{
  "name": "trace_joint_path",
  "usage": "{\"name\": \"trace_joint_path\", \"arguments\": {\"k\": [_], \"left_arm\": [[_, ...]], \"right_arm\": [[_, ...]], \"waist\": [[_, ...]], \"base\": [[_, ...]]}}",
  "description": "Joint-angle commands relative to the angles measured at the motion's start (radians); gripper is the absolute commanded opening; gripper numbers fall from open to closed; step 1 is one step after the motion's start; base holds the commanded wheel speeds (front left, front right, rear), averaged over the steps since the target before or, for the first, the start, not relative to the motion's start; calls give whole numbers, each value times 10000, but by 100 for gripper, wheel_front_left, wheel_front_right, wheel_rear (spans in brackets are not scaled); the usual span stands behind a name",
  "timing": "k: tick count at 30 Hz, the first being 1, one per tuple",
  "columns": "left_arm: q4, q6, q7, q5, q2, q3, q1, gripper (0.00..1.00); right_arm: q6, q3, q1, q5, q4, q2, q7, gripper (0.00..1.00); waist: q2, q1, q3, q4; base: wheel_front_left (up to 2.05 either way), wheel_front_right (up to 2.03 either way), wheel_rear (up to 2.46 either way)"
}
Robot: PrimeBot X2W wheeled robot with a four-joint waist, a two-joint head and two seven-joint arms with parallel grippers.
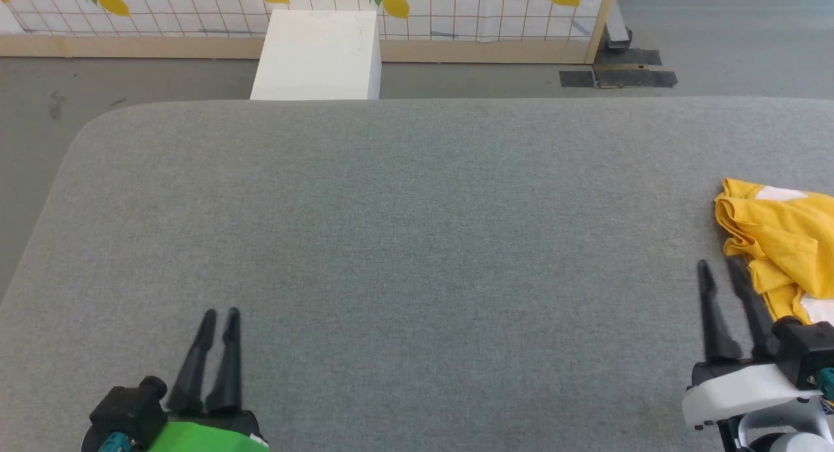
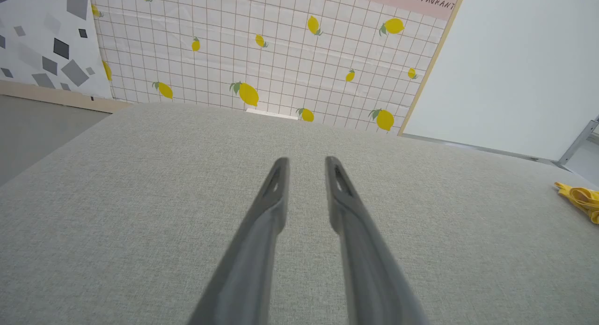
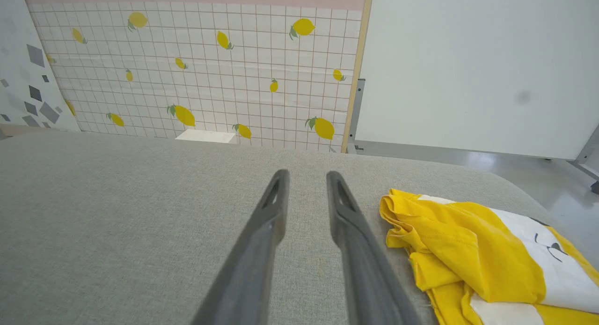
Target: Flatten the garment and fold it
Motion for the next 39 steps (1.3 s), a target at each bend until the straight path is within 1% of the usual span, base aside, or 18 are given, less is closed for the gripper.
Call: {"name": "trace_joint_path", "arguments": {"k": [1,39], "left_arm": [[2,-2,0,-2,0,2,1,0],[136,278,738,1032,-315,133,-385,0]], "right_arm": [[0,2,0,0,-2,0,0,0],[-5,393,-124,-4,115,2,381,0]], "waist": [[0,1,0,0],[0,1,-264,-39]], "base": [[0,0,0],[0,0,0]]}}
